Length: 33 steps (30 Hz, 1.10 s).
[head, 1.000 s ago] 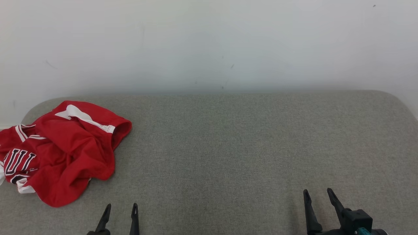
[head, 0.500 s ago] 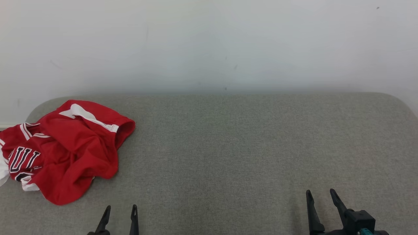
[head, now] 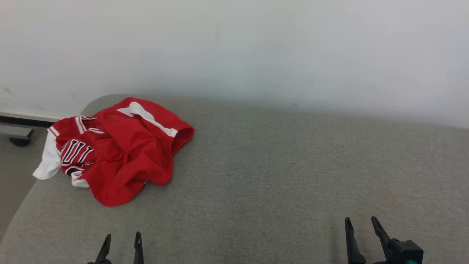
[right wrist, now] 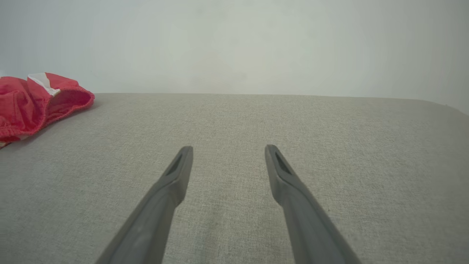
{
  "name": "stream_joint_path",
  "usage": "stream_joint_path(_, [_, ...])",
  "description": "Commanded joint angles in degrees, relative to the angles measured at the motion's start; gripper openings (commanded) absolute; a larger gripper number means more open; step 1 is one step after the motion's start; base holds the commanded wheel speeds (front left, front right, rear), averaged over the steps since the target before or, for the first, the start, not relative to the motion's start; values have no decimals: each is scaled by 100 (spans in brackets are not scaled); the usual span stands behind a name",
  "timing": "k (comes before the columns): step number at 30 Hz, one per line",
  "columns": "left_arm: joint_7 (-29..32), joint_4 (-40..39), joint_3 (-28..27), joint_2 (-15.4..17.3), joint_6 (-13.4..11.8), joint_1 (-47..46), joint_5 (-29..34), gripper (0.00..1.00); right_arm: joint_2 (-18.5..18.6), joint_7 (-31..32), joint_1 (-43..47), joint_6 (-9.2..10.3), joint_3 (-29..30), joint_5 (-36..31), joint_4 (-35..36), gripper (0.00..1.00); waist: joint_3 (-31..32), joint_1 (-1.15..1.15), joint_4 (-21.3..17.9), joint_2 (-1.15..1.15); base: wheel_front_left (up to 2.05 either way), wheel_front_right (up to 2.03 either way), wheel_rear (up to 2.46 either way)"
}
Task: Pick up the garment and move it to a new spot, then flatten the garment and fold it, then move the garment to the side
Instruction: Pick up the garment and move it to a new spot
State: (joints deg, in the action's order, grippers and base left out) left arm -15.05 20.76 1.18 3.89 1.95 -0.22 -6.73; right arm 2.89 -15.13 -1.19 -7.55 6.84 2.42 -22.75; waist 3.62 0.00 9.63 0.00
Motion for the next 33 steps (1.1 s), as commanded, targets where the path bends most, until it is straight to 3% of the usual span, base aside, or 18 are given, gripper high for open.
stream_joint_path(1, [-20, 17, -34, 58, -26, 32, 13, 100, 0, -3, 60, 12, -28, 43, -30, 100, 59, 0, 572, 0, 0, 0, 0])
stream_joint_path(14, [-20, -55, -242, 228, -82, 134, -12, 100, -2, -3, 20, 12, -207, 301, -67, 100, 82, 0, 1726, 0, 0, 0, 0])
stream_joint_path(33, [-20, -422, -589, 116, -196, 335, -194, 100, 0, -3, -370, 12, -498, 256, -221, 100, -165, 0, 1915, 0, 0, 0, 0])
